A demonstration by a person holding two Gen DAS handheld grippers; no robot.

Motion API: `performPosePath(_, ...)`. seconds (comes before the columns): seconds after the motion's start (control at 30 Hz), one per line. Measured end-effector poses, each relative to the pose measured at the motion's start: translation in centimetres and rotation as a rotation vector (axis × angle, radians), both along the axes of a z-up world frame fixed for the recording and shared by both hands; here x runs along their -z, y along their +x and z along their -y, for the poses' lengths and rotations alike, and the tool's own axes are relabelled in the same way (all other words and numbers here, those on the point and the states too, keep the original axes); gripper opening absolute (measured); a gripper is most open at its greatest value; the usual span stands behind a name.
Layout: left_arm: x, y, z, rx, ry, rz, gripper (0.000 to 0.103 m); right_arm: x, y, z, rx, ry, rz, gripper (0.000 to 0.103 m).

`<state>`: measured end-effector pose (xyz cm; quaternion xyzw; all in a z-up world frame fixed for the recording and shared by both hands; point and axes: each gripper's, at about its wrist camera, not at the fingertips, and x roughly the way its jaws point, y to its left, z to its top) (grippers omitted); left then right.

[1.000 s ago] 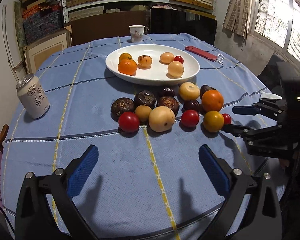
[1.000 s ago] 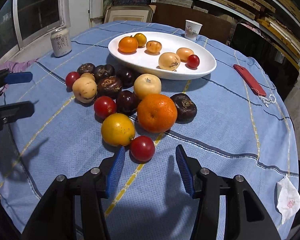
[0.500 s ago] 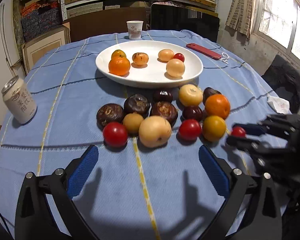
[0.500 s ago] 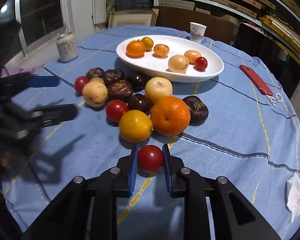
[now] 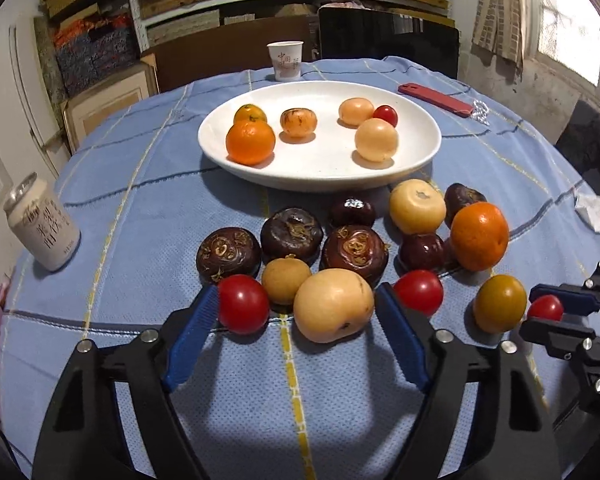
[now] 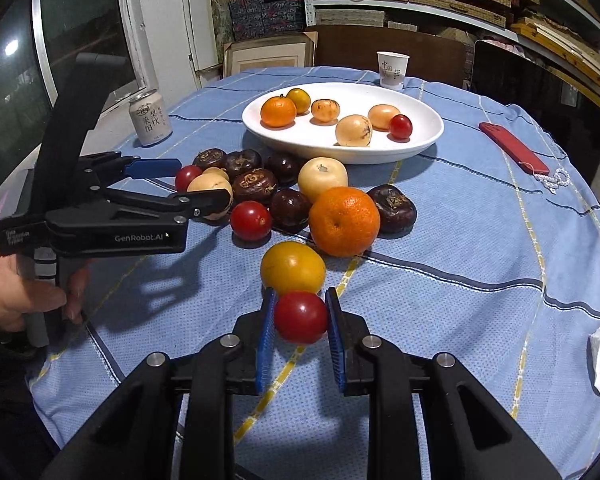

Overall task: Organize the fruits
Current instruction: 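Grasp another red tomato with the right gripper while the left grasps a pale pear, then carry the tomato and pale pear over the white plate and lower them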

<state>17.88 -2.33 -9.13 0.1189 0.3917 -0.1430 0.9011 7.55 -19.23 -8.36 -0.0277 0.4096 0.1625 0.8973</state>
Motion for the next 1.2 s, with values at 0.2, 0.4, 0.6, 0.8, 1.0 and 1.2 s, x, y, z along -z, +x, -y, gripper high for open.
performPosePath(0.2, 0.1, -2.0, 2.4, 0.062, 0.130, 0.089, 0.065, 0.0, -0.2, 0.2, 0.006, 0.014, 0.001, 0.025)
performPosePath(0.4, 1.0, -0.1, 1.1, 0.077, 0.025, -0.047, 0.041, 0.2, -0.2, 0.5, 0.007, 0.029, -0.004, 0.025)
performPosePath(0.6, 0.5, -0.8, 0.6, 0.083, -0.036, -0.034, 0.040, 0.1, -0.3, 0.7, 0.008, 0.039, -0.001, 0.025)
performPosePath(0.8, -1.4, -2.9, -1.2, 0.094, -0.131, -0.012, 0.040, -0.7, -0.8, 0.9, 0.006, 0.041, 0.030, 0.025)
performPosePath(1.0, -4.1, -4.2, -3.4, 0.084, -0.202, 0.028, 0.040, -1.9, -0.6, 1.1, 0.012, 0.039, 0.049, 0.025)
performPosePath(1.2, -7.1, -2.5, -3.2, 0.108, -0.227, 0.056, 0.040, -6.3, 1.6, 2.1, 0.026, 0.058, 0.126, 0.025)
